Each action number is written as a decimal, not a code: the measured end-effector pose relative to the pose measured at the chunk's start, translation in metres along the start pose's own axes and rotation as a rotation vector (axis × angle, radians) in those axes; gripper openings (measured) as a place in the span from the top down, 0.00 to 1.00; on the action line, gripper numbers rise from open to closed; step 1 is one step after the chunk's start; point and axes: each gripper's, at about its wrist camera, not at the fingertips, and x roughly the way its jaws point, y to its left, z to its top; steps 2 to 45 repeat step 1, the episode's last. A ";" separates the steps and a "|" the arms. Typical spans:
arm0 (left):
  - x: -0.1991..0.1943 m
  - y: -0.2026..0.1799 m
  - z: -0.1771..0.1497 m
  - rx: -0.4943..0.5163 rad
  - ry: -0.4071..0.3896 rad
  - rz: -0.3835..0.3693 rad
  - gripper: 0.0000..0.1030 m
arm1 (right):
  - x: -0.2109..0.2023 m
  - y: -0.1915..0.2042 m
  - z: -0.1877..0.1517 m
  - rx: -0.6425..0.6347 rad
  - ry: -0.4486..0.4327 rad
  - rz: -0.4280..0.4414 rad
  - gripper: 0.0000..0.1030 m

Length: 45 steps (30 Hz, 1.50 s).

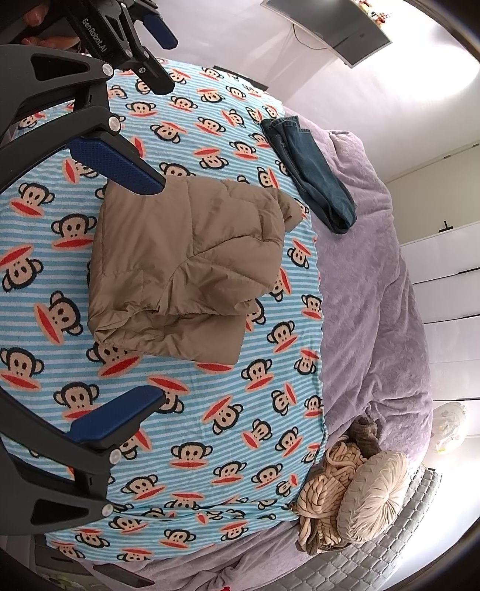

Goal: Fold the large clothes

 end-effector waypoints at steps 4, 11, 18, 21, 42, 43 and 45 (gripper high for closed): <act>0.000 0.000 0.000 -0.001 0.001 -0.002 0.01 | 0.000 0.000 0.000 -0.001 0.001 0.000 0.00; 0.000 0.000 0.000 -0.001 0.001 -0.002 0.01 | 0.000 0.000 0.000 -0.001 0.001 0.000 0.00; 0.000 0.000 0.000 -0.001 0.001 -0.002 0.01 | 0.000 0.000 0.000 -0.001 0.001 0.000 0.00; 0.000 0.000 0.000 -0.001 0.001 -0.002 0.01 | 0.000 0.000 0.000 -0.001 0.001 0.000 0.00; 0.000 0.000 0.000 -0.001 0.001 -0.002 0.01 | 0.000 0.000 0.000 -0.001 0.001 0.000 0.00; 0.000 0.000 0.000 -0.001 0.001 -0.002 0.01 | 0.000 0.000 0.000 -0.001 0.001 0.000 0.00; 0.000 0.000 0.000 -0.001 0.001 -0.002 0.01 | 0.000 0.000 0.000 -0.001 0.001 0.000 0.00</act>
